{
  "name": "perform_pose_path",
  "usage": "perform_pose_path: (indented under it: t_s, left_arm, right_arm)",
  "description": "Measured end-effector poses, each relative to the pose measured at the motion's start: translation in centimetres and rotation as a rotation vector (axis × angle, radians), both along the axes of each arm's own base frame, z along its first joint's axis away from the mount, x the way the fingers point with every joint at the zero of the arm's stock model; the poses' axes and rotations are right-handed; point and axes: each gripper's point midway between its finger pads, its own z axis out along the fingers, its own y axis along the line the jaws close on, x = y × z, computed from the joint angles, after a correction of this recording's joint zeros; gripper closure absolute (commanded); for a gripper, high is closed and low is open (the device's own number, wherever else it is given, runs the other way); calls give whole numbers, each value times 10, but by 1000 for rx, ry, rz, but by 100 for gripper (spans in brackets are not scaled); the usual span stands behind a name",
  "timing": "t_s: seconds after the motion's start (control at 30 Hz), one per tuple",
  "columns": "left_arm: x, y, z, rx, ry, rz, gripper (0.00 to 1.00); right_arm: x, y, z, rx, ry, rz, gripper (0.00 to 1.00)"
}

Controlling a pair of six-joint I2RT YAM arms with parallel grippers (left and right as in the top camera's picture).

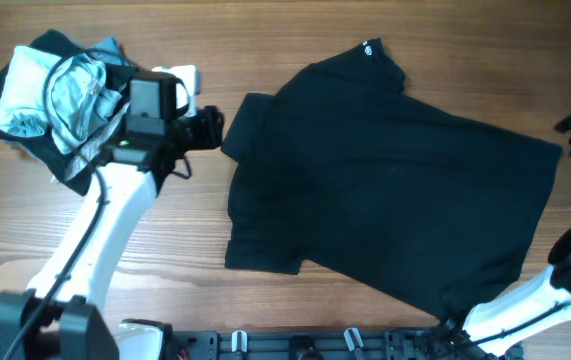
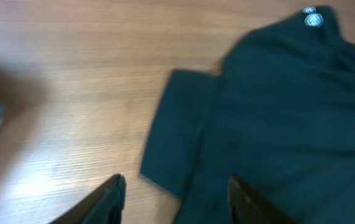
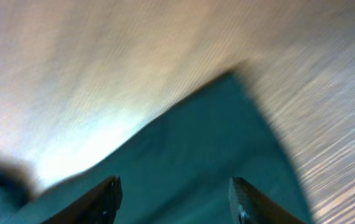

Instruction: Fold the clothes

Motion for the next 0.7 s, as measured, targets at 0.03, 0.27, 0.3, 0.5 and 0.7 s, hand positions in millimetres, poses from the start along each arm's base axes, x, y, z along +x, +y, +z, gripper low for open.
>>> perform_pose_path:
  t_s: [0.03, 0.27, 0.3, 0.5, 0.7]
  left_arm:
    - [5, -9, -4, 13, -19, -41, 69]
    - [20, -59, -96, 42, 60, -256, 91]
    - [18, -60, -107, 41, 84, -267, 92]
    - [7, -53, -144, 61, 198, -248, 96]
    - [9, 7, -146, 148, 288, 7, 96]
  right_arm:
    - [0, 10, 13, 26, -34, 23, 38]
    - [-11, 70, 85, 66, -165, 201, 34]
    - [-10, 74, 88, 64, -174, 215, 34]
    - [-2, 104, 90, 67, -172, 310, 29]
    - [-4, 130, 54, 36, -60, 351, 27]
